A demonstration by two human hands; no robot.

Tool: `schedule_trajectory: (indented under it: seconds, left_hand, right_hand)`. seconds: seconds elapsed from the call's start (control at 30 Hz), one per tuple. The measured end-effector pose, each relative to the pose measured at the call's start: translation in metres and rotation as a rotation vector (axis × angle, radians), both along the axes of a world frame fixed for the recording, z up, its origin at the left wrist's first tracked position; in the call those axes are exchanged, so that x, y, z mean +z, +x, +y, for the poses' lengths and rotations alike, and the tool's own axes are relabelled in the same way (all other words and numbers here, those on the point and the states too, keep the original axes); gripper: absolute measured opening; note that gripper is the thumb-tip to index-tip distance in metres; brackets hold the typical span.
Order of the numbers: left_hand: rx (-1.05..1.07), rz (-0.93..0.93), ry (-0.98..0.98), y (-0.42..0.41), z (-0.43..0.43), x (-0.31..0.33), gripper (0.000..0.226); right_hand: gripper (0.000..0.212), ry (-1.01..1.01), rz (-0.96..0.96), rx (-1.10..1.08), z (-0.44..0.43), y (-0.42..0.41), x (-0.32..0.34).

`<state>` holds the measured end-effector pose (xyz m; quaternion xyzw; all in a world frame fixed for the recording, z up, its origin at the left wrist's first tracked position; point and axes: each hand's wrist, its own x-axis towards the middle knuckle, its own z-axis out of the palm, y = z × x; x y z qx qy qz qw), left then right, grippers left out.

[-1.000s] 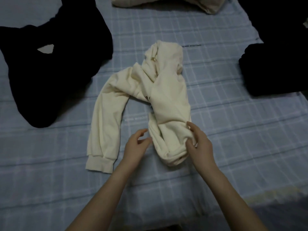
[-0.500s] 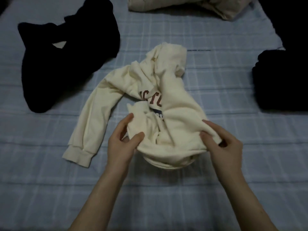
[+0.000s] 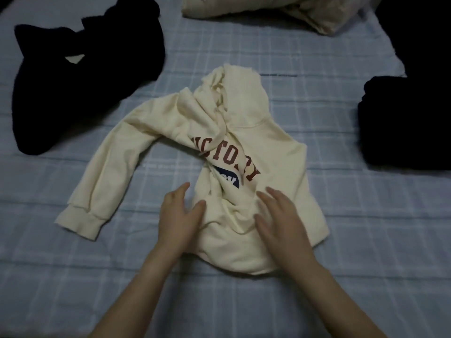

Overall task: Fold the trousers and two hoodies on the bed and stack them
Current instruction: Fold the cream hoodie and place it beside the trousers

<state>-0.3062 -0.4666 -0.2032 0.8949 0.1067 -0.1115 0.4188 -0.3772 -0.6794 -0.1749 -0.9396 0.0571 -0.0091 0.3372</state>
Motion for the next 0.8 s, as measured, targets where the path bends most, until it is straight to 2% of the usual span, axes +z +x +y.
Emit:
schedule_trajectory:
  seconds: [0.07, 0.13, 0.2, 0.3, 0.37, 0.47, 0.57, 0.63, 0.7, 0.8]
  left_hand:
    - [-0.005, 0.063, -0.143, 0.025, -0.004, -0.017, 0.061]
    - [-0.049, 0.057, -0.204, 0.033, -0.004, -0.029, 0.054]
    - [-0.071, 0.043, -0.246, 0.032, -0.002, -0.03, 0.047]
    - [0.005, 0.004, -0.29, 0.023, 0.009, -0.014, 0.043]
    - [0.078, -0.063, -0.331, 0.005, 0.021, 0.005, 0.042]
    - [0.182, -0.142, -0.382, -0.047, 0.03, 0.021, 0.039]
    - [0.18, 0.035, -0.373, -0.096, 0.031, 0.006, 0.049]
    - [0.131, 0.139, -0.283, -0.092, 0.04, -0.008, 0.056]
    - [0.093, 0.077, -0.217, -0.062, 0.053, -0.018, 0.054]
    - [0.07, 0.019, -0.379, -0.001, 0.055, -0.023, 0.045]
  right_hand:
    - [0.054, -0.061, 0.007, 0.144, 0.027, 0.008, -0.022]
    - [0.062, -0.176, 0.052, 0.206, 0.04, 0.014, -0.041]
    - [0.062, -0.239, 0.078, 0.225, 0.041, 0.017, -0.055]
    - [0.061, -0.277, 0.109, 0.255, 0.033, 0.014, -0.054]
    - [0.06, -0.269, 0.125, 0.274, 0.023, 0.008, -0.043]
    - [0.05, -0.101, 0.151, 0.248, 0.0, -0.005, -0.029]
    - [0.049, -0.101, 0.213, 0.258, -0.006, -0.014, -0.019]
    - [0.05, -0.136, 0.166, 0.236, 0.008, -0.014, -0.014]
    - [0.049, -0.141, 0.039, 0.146, 0.032, -0.01, -0.011]
    - [0.044, -0.191, -0.137, 0.043, 0.067, 0.003, -0.014]
